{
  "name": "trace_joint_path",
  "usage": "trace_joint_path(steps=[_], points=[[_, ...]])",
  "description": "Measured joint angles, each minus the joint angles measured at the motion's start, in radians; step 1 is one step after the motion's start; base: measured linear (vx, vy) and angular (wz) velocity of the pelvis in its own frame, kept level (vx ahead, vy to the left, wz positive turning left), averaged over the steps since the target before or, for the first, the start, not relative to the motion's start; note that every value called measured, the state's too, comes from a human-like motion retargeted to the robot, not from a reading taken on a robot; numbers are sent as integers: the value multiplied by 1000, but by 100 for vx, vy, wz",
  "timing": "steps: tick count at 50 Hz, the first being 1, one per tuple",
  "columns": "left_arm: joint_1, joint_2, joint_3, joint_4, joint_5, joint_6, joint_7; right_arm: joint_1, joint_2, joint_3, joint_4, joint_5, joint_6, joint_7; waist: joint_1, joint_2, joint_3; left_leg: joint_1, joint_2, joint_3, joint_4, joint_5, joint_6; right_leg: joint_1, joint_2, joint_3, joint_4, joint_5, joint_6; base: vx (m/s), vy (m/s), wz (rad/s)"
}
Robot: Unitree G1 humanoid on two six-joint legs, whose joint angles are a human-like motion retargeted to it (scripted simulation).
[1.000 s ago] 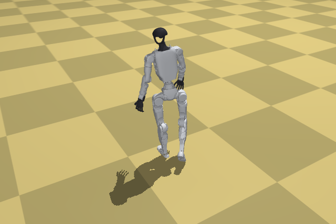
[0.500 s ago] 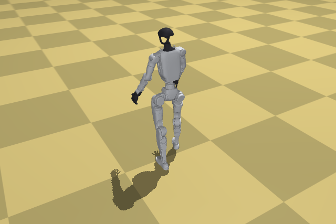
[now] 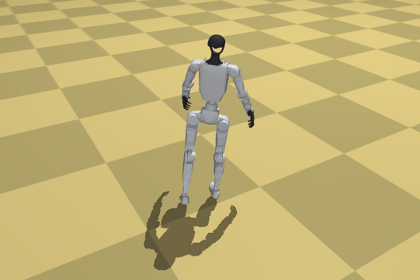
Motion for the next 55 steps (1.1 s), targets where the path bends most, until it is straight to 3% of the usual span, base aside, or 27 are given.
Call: trace_joint_path(steps=[7, 18, 28, 30, 55], points=[[-30, 22, -21, -29, 28, 5, -39, 57, 3, -58, -1, 25, 20, 24, -40, 26, 11, 60, 28, 32, 39, 84, -51, 61, 95, 193, -30, 29, 0, 14, -19, -170], [-99, 0, -76, -9, 36, 24, -76, 188, -16, -169, 18, 59, 38, 29, -139, 78, 4, 85, -78, -258, 89, 192, -112, 121, 109, 430, -52, 15, 0, 7, 0, -117], [-134, -17, -123, -43, 60, 12, -102, 261, -33, -242, -26, 118, 39, 47, -217, 122, -7, 104, -165, -396, 54, 289, -168, 141, 101, 596, -77, 22, 0, 2, 1, -99], [-160, -32, -111, -30, 141, 29, -80, 261, -31, -268, -34, 112, 71, -11, -222, 126, 3, 127, -153, -433, 37, 298, -208, 163, 138, 604, -85, 31, 0, 14, -22, -82], [-224, -76, -204, -115, 184, 16, -195, 266, 0, -304, -17, 131, 83, 36, -289, 144, 17, 143, -193, -415, -8, 325, -184, 156, 151, 728, -104, 49, 0, -1, 0, -30]])
